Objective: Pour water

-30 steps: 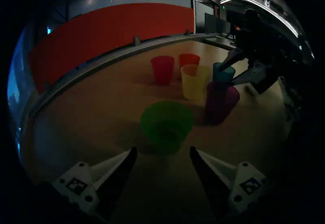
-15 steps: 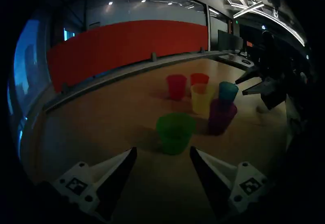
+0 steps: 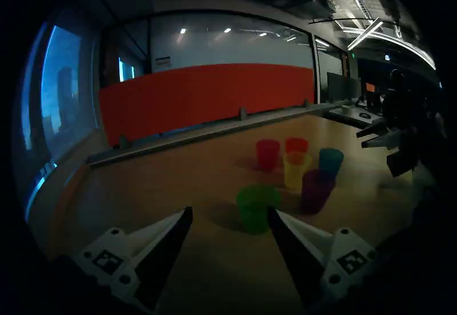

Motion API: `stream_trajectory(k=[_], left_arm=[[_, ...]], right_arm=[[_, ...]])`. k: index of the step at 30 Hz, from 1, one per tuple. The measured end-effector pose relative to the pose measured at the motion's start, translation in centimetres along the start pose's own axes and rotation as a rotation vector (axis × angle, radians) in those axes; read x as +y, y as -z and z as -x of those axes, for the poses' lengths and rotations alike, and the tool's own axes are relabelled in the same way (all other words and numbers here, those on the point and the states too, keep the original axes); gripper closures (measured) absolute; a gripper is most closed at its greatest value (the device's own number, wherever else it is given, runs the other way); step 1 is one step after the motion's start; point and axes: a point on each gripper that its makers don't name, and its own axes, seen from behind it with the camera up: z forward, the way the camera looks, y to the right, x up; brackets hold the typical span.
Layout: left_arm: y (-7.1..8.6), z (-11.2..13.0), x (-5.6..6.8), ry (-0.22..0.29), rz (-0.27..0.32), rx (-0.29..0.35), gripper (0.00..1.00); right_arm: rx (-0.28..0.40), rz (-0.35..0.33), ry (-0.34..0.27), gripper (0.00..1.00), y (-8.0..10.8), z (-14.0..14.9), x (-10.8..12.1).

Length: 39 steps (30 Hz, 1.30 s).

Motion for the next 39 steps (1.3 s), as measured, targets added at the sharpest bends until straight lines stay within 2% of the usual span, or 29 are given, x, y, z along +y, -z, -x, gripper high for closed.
stream_trajectory(k=[12, 15, 18, 24, 30, 33, 39], left_arm=[[1.9, -2.8, -2.0, 0.060, -0.141, 0.152, 0.04], [2.1, -3.2, -2.2, 0.078, -0.158, 0.184, 0.04], [2.1, -3.2, -2.2, 0.091, -0.172, 0.200, 0.04], [2.7, -4.1, -3.6, 0.126, -0.241, 0.255, 0.04], [2.9, -4.8, -4.3, 0.130, -0.297, 0.295, 0.04], [2.8, -5.1, -4.8, 0.124, -0.328, 0.310, 0.04], [3.3, -6.2, -5.9, 0.125, -0.387, 0.348, 0.04]], right_arm=[[0.198, 0.219, -0.066, 0.00, 2.4, -3.7, 3.9], [0.248, 0.275, -0.080, 0.00, 2.9, -4.6, 4.7], [0.287, 0.333, -0.082, 0.00, 3.6, -5.3, 5.6], [0.367, 0.434, -0.080, 0.00, 4.8, -6.8, 6.8], [0.387, 0.527, -0.046, 0.00, 5.5, -7.2, 8.3], [0.379, 0.545, -0.039, 0.00, 5.5, -7.2, 8.5], [0.376, 0.542, -0.071, 0.00, 5.4, -7.0, 8.7]])
